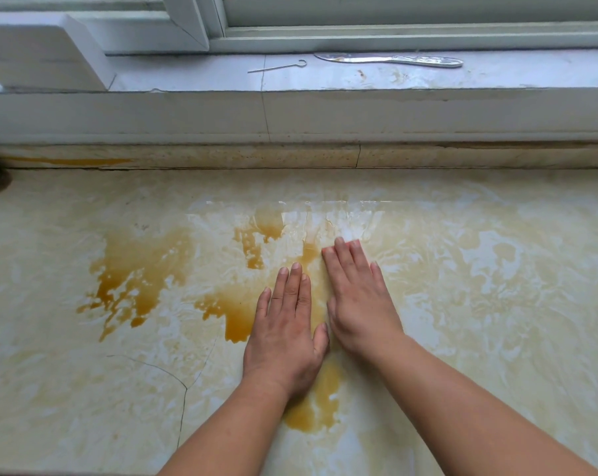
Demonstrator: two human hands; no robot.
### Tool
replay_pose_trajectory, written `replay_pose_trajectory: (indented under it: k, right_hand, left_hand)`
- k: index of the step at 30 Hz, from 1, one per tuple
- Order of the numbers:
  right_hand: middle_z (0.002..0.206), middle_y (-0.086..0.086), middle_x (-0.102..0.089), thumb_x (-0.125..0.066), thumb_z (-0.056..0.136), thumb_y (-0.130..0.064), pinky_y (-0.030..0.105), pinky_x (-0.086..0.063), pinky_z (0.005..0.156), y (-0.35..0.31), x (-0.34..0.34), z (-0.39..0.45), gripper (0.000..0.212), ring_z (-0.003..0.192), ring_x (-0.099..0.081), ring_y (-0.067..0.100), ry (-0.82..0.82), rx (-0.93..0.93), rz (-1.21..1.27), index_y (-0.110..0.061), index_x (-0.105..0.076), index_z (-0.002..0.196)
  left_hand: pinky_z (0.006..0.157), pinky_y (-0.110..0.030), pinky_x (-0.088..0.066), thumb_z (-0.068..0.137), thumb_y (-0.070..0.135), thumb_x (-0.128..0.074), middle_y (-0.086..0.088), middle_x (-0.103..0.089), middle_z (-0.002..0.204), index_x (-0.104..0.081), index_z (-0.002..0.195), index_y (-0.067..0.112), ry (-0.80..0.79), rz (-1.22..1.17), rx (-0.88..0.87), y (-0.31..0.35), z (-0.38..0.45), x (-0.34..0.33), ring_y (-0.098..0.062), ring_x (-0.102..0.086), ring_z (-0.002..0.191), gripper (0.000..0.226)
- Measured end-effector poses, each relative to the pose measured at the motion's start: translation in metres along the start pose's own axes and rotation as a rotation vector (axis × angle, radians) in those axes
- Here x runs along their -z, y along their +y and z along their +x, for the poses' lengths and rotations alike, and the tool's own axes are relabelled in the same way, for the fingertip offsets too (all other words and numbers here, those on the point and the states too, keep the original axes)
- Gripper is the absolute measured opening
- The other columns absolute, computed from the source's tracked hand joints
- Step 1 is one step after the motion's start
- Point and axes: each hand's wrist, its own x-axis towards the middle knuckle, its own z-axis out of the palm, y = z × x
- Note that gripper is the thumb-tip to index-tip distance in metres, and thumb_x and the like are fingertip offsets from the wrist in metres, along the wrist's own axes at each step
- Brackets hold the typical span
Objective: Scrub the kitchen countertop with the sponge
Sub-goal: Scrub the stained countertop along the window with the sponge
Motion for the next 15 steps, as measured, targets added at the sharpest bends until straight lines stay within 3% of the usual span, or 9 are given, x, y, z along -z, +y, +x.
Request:
replay_pose_trajectory:
  k: [6, 12, 15]
  right_hand:
    - [0.170, -0.005, 0.017, -0.030, 0.103, -0.020, 0.046, 0.004, 0.127, -0.008, 0.020, 0.062, 0.069, 0.156, 0.020, 0.017, 0.004, -0.019, 0.007, -0.023, 0.003, 0.164]
    - [0.167, -0.012, 0.025, -0.031, 0.100, -0.022, 0.037, 0.013, 0.122, 0.010, 0.006, -0.003, 0.075, 0.150, 0.032, 0.008, 0.053, -0.005, 0.034, -0.029, 0.010, 0.162]
    - [0.168, -0.011, 0.022, -0.030, 0.100, -0.022, 0.038, 0.013, 0.122, 0.018, 0.007, 0.005, 0.073, 0.152, 0.029, 0.009, 0.044, -0.049, 0.017, -0.028, 0.007, 0.163]
  left_hand:
    - [0.129, -0.045, 0.012, 0.095, 0.058, -0.001, 0.001, 0.048, 0.161, 0.029, 0.159, 0.016, 0.002, 0.015, 0.003, 0.000, 0.001, 0.000, -0.016, 0.044, 0.149, 0.083]
    - [0.128, -0.045, 0.013, 0.094, 0.058, 0.001, 0.000, 0.050, 0.160, 0.030, 0.158, 0.016, -0.009, -0.001, 0.004, 0.000, 0.000, 0.002, -0.016, 0.045, 0.148, 0.082]
    - [0.128, -0.045, 0.012, 0.094, 0.058, 0.001, 0.000, 0.050, 0.160, 0.030, 0.158, 0.016, -0.011, -0.005, 0.001, 0.000, 0.000, 0.002, -0.016, 0.044, 0.148, 0.082]
